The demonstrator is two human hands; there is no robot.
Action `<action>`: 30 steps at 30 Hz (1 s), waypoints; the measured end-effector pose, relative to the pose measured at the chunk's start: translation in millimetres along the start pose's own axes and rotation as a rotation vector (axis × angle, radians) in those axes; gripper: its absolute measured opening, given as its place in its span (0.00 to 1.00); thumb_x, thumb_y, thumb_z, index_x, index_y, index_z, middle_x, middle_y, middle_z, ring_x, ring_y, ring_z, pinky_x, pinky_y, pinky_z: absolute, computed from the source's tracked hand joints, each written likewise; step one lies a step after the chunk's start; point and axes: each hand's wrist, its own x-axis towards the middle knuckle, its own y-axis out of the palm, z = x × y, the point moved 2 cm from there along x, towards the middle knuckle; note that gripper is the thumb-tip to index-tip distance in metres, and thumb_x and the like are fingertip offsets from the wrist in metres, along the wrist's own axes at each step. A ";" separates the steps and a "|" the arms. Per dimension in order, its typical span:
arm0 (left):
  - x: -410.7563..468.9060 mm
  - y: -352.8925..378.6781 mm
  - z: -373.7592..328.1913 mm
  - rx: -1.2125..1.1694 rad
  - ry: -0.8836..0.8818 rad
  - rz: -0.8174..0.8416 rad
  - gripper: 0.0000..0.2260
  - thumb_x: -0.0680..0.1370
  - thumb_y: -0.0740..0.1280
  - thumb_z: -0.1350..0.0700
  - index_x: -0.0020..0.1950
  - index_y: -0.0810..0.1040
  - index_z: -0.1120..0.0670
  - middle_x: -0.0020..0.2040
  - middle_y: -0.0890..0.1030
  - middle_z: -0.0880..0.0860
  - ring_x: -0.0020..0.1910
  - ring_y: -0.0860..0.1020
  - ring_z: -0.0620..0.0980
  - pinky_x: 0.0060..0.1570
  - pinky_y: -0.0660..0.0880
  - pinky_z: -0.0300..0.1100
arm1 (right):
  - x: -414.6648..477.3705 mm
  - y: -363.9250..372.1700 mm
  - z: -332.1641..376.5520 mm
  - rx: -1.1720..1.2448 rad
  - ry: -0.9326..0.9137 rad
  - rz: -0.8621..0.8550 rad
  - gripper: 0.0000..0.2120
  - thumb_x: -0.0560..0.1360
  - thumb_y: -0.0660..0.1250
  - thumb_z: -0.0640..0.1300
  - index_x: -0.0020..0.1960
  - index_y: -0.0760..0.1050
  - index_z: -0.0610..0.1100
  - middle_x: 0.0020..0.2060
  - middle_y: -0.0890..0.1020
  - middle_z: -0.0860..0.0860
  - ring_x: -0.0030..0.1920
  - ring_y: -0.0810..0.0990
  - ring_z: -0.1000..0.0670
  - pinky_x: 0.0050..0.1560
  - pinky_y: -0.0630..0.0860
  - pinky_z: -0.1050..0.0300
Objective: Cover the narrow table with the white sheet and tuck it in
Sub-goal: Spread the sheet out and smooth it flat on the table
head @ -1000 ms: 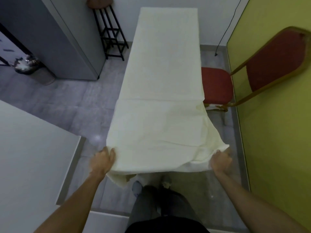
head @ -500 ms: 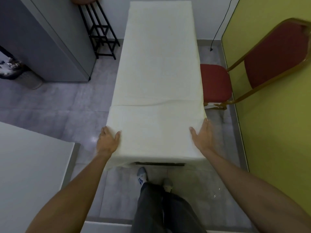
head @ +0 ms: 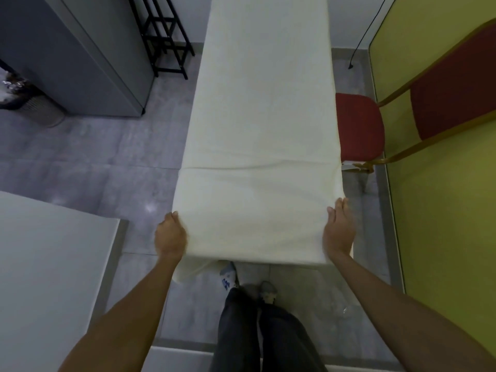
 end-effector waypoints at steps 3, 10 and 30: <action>-4.5 -3.8 0.9 0.042 0.010 -0.009 0.21 0.85 0.49 0.52 0.53 0.75 0.64 0.44 0.80 0.67 0.45 0.80 0.67 0.45 0.76 0.58 | 1.8 -3.3 -1.5 0.005 -0.031 -0.058 0.17 0.82 0.62 0.38 0.68 0.74 0.32 0.68 0.76 0.37 0.67 0.76 0.37 0.67 0.69 0.49; -30.4 -15.5 5.6 0.175 0.046 0.017 0.13 0.83 0.54 0.61 0.53 0.75 0.66 0.44 0.81 0.67 0.44 0.81 0.67 0.43 0.77 0.57 | 20.1 -25.4 -9.5 -0.140 -0.116 -0.027 0.09 0.80 0.61 0.31 0.53 0.80 0.32 0.41 0.83 0.36 0.38 0.82 0.38 0.38 0.75 0.52; -27.9 17.1 8.8 0.113 0.022 0.030 0.33 0.79 0.57 0.37 0.69 0.61 0.65 0.63 0.73 0.69 0.58 0.74 0.69 0.55 0.74 0.61 | -19.2 2.7 -0.9 -0.333 -0.033 0.203 0.42 0.81 0.50 0.65 0.80 0.46 0.35 0.80 0.51 0.37 0.79 0.53 0.37 0.77 0.54 0.40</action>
